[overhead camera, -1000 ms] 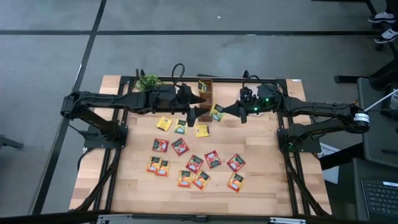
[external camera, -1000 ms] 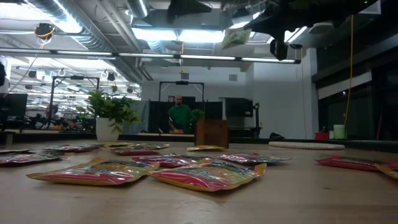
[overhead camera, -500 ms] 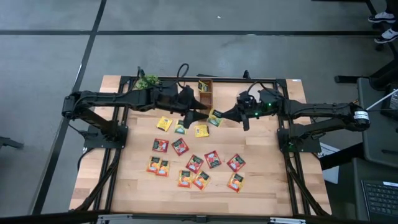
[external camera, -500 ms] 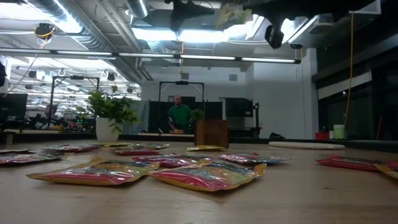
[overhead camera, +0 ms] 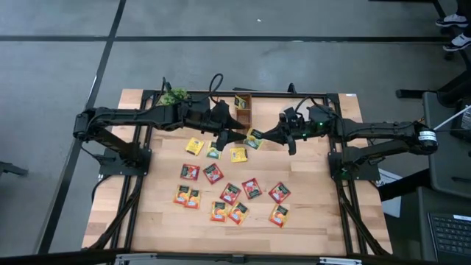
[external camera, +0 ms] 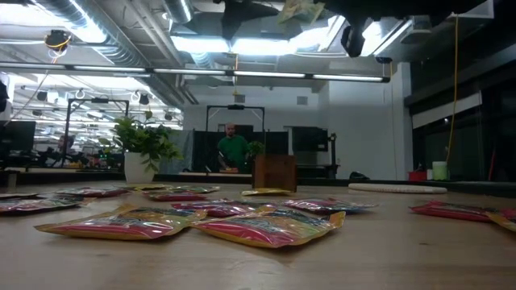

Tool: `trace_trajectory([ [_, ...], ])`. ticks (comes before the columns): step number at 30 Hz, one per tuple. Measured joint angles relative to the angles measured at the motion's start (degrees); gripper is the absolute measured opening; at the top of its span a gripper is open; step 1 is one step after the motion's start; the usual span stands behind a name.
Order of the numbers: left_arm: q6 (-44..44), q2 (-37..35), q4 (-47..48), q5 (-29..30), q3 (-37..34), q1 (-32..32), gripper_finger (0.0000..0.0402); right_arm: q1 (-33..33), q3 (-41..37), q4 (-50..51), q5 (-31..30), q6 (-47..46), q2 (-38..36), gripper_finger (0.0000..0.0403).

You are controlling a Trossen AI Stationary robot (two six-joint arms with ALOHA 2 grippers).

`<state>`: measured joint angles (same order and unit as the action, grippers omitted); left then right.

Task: Pick & Place Tea
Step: Put the yellow tea bag into the left section of the wooden organizer

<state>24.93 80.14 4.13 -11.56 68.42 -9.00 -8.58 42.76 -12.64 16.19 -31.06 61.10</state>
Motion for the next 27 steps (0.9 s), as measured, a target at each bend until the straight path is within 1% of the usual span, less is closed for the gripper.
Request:
trace_trajectory([
  [10, -0.1, 0.0, -0.1, 0.0, 0.0, -0.2, 0.023, 0.7, 0.0, -1.9, -1.2, -0.1, 0.6, 0.0004],
  [17, 1.3, 0.5, -3.5, 0.0, 0.0, -0.1, 0.0228, 0.7, 0.0, -6.1, -1.1, -0.4, 4.1, 0.0005],
  [27, 1.3, 0.9, -2.6, 0.0, 0.0, -0.1, 0.0214, 0.7, 0.0, -7.7, -1.1, -0.6, 5.0, 0.0005],
])
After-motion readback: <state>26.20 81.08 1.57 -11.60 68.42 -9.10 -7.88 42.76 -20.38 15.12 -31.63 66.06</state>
